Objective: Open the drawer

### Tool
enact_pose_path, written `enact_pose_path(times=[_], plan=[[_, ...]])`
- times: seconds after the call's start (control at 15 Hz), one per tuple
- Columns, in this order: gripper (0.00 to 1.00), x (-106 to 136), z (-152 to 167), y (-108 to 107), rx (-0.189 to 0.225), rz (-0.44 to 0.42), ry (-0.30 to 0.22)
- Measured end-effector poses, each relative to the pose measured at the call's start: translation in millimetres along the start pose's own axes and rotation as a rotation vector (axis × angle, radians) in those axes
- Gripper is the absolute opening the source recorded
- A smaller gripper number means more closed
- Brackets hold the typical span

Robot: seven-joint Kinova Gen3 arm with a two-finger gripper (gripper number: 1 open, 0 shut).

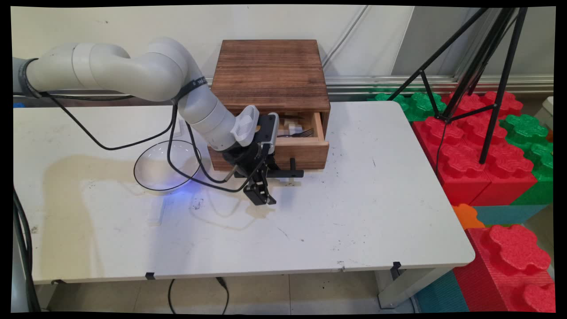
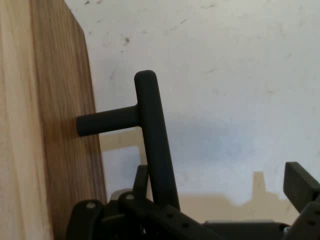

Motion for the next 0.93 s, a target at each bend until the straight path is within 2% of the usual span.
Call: enact_pose_path(times=[0.93], plan=[[1.0, 8, -8, 57, -0.043, 0.007, 0.012]])
